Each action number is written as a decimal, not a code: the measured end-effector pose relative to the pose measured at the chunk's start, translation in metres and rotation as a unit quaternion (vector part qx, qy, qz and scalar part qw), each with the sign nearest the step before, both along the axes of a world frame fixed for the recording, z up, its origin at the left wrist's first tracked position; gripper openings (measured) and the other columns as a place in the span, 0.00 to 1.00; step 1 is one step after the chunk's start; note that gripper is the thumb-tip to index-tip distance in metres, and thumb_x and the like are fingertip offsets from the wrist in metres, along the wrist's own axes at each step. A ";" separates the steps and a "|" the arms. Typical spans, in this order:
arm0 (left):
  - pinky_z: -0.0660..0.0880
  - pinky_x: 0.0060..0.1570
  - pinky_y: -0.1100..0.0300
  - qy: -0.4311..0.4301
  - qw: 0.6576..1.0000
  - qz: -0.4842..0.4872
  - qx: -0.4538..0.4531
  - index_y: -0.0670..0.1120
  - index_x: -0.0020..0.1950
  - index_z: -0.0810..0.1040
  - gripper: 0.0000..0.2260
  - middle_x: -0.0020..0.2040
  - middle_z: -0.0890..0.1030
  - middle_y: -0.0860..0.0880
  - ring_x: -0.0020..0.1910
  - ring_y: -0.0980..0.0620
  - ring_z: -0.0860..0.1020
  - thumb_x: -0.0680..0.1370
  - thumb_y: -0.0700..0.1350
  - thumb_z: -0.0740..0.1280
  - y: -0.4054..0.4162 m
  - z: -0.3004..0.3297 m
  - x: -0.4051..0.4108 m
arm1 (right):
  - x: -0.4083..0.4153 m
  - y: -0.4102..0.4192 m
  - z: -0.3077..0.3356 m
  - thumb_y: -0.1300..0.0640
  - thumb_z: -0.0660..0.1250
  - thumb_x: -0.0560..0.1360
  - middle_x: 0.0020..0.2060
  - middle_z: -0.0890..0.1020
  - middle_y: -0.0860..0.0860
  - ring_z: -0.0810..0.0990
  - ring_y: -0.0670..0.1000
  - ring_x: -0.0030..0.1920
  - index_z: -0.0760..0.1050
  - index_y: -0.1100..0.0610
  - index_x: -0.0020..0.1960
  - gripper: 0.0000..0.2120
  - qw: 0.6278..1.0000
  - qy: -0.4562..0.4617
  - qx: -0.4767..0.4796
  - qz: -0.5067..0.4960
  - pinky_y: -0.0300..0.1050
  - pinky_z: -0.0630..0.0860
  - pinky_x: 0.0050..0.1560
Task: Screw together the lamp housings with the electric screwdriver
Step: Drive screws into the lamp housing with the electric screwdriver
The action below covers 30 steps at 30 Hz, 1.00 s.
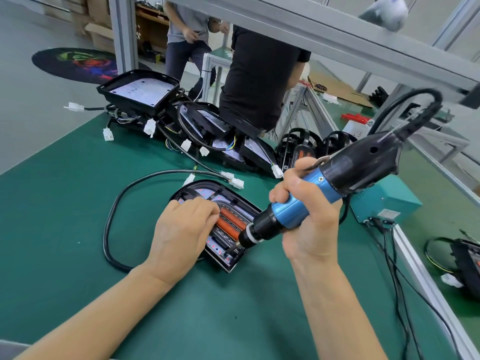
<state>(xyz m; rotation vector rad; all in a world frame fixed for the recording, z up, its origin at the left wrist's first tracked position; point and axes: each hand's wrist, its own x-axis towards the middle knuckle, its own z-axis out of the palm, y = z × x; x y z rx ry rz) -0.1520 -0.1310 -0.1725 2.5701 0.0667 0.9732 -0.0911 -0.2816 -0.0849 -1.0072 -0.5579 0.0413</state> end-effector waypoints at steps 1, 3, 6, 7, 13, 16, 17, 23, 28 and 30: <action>0.65 0.39 0.55 0.002 1.000 -0.002 -0.004 0.43 0.43 0.79 0.13 0.36 0.78 0.50 0.30 0.47 0.74 0.78 0.46 0.57 0.000 0.000 0.000 | -0.001 0.000 0.000 0.69 0.62 0.68 0.31 0.76 0.44 0.72 0.47 0.27 0.78 0.44 0.38 0.19 1.000 -0.001 -0.005 0.000 0.41 0.70 0.34; 0.65 0.39 0.54 0.005 1.000 -0.005 -0.014 0.43 0.43 0.79 0.13 0.36 0.78 0.50 0.30 0.47 0.74 0.78 0.46 0.57 -0.001 -0.001 0.000 | -0.002 0.001 -0.001 0.68 0.62 0.67 0.30 0.75 0.44 0.71 0.48 0.27 0.77 0.44 0.37 0.18 1.000 -0.004 -0.019 -0.007 0.42 0.70 0.34; 0.65 0.40 0.54 0.013 1.000 -0.007 -0.026 0.43 0.43 0.79 0.13 0.37 0.79 0.50 0.31 0.47 0.75 0.78 0.47 0.57 0.000 -0.001 -0.001 | -0.003 0.002 -0.002 0.68 0.63 0.66 0.28 0.74 0.46 0.71 0.49 0.27 0.76 0.47 0.35 0.16 0.999 0.000 -0.032 -0.012 0.43 0.69 0.34; 0.65 0.40 0.54 0.015 0.999 -0.007 -0.028 0.44 0.43 0.79 0.13 0.37 0.79 0.51 0.31 0.47 0.75 0.78 0.47 0.57 0.001 0.000 -0.001 | -0.004 0.002 -0.002 0.68 0.65 0.65 0.28 0.74 0.46 0.70 0.50 0.27 0.76 0.47 0.34 0.15 0.999 -0.002 -0.034 -0.014 0.43 0.69 0.35; 0.65 0.41 0.55 0.022 0.999 -0.012 -0.030 0.45 0.42 0.79 0.12 0.36 0.78 0.53 0.33 0.51 0.73 0.77 0.47 0.58 0.001 0.003 -0.001 | -0.005 0.005 -0.002 0.69 0.64 0.65 0.28 0.74 0.47 0.69 0.50 0.28 0.75 0.47 0.34 0.16 0.999 -0.019 -0.040 -0.003 0.43 0.69 0.34; 0.64 0.41 0.55 0.028 0.999 -0.009 -0.025 0.45 0.41 0.79 0.07 0.35 0.78 0.54 0.33 0.49 0.75 0.75 0.44 0.62 0.001 0.008 0.002 | -0.006 0.004 -0.001 0.70 0.62 0.66 0.28 0.73 0.47 0.70 0.49 0.28 0.76 0.47 0.38 0.17 0.999 -0.013 -0.030 0.001 0.42 0.70 0.34; 0.64 0.41 0.56 0.029 0.999 -0.009 -0.031 0.46 0.41 0.79 0.06 0.34 0.78 0.54 0.33 0.50 0.75 0.75 0.43 0.63 0.000 0.011 0.004 | -0.007 0.003 -0.001 0.69 0.64 0.65 0.29 0.73 0.47 0.70 0.49 0.28 0.77 0.48 0.40 0.16 1.000 -0.004 -0.019 0.001 0.41 0.71 0.33; 0.67 0.41 0.54 0.020 0.997 -0.049 -0.049 0.47 0.40 0.79 0.04 0.34 0.77 0.55 0.34 0.53 0.69 0.74 0.43 0.66 -0.016 0.044 0.036 | -0.001 -0.027 0.005 0.68 0.64 0.66 0.28 0.73 0.48 0.72 0.50 0.29 0.71 0.57 0.49 0.13 0.994 0.016 0.058 -0.093 0.42 0.70 0.36; 0.62 0.48 0.55 0.094 0.989 -0.088 0.075 0.52 0.45 0.79 0.05 0.42 0.79 0.54 0.46 0.50 0.74 0.78 0.47 0.64 -0.056 0.060 0.088 | 0.015 -0.069 0.020 0.67 0.62 0.67 0.29 0.72 0.49 0.72 0.48 0.27 0.70 0.56 0.47 0.11 0.973 0.017 0.112 -0.201 0.40 0.70 0.35; 0.60 0.47 0.55 0.137 0.979 -0.093 0.123 0.52 0.46 0.80 0.07 0.45 0.80 0.53 0.48 0.50 0.74 0.79 0.47 0.63 -0.074 0.058 0.110 | 0.021 -0.083 0.024 0.67 0.63 0.67 0.30 0.72 0.49 0.72 0.48 0.27 0.71 0.56 0.47 0.11 0.967 0.026 0.114 -0.228 0.40 0.70 0.35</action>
